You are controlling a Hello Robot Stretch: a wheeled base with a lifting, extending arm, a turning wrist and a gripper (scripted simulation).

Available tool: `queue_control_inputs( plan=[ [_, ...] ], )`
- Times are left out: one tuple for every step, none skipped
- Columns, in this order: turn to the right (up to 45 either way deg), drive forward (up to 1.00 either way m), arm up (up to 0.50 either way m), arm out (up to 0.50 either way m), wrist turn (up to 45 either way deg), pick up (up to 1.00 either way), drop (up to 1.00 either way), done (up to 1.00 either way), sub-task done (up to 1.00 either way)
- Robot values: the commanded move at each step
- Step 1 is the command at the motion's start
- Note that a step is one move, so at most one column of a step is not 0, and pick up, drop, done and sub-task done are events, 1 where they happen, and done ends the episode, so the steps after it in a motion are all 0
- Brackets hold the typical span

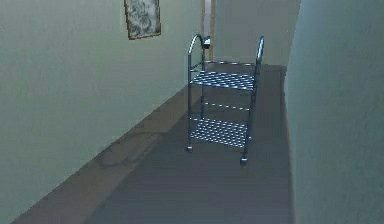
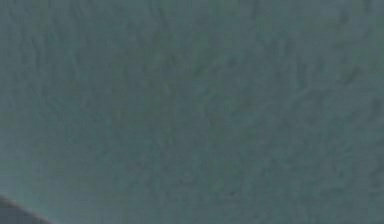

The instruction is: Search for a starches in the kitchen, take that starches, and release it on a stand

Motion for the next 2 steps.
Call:
queue_control_inputs(
  plan=[
    [30.0,0.0,0.0,0.0,0.0,0.0,0.0,0.0,0.0],
    [0.0,0.25,0.0,0.0,0.0,0.0,0.0,0.0,0.0]
  ],
)
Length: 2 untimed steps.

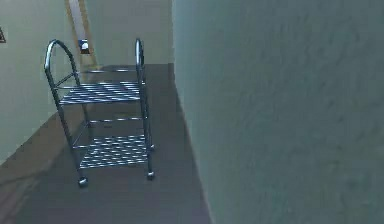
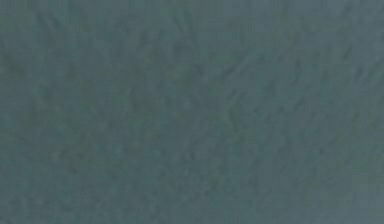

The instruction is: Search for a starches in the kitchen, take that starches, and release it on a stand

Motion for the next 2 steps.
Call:
queue_control_inputs(
  plan=[
    [-45.0,0.0,0.0,0.0,0.0,0.0,0.0,0.0,0.0],
    [-6.0,0.0,0.0,0.0,0.0,0.0,0.0,0.0,0.0]
  ],
)
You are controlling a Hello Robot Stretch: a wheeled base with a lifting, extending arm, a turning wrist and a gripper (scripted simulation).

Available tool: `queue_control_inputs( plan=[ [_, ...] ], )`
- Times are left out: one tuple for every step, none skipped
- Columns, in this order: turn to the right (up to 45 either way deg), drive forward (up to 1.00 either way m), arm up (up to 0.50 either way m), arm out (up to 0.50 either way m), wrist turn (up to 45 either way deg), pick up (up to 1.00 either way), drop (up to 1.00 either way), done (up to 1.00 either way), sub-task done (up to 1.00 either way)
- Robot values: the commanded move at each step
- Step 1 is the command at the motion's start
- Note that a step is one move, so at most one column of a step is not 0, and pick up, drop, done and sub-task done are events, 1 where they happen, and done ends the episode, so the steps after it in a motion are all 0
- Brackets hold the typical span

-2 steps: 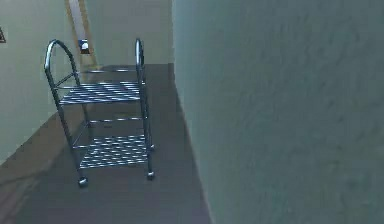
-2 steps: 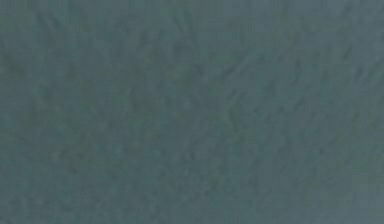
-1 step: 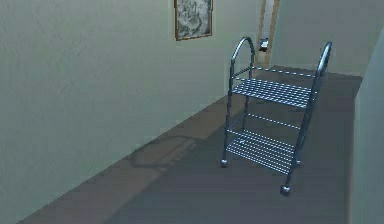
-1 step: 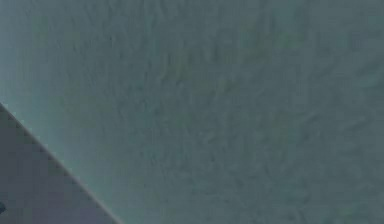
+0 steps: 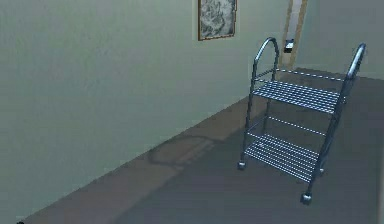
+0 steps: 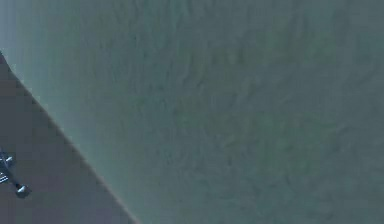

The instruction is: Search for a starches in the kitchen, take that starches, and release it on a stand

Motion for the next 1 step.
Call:
queue_control_inputs(
  plan=[
    [0.0,1.0,0.0,0.0,0.0,0.0,0.0,0.0,0.0]
  ],
)
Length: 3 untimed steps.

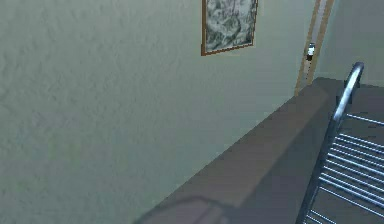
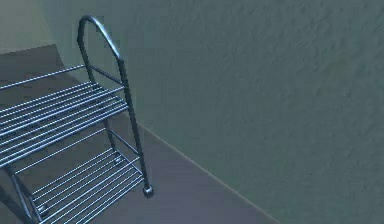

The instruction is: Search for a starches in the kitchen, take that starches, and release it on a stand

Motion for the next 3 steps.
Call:
queue_control_inputs(
  plan=[
    [-3.0,0.0,0.0,0.0,0.0,0.0,0.0,0.0,0.0],
    [0.0,0.75,0.0,0.0,0.0,0.0,0.0,0.0,0.0],
    [45.0,0.0,0.0,0.0,0.0,0.0,0.0,0.0,0.0]
  ],
)
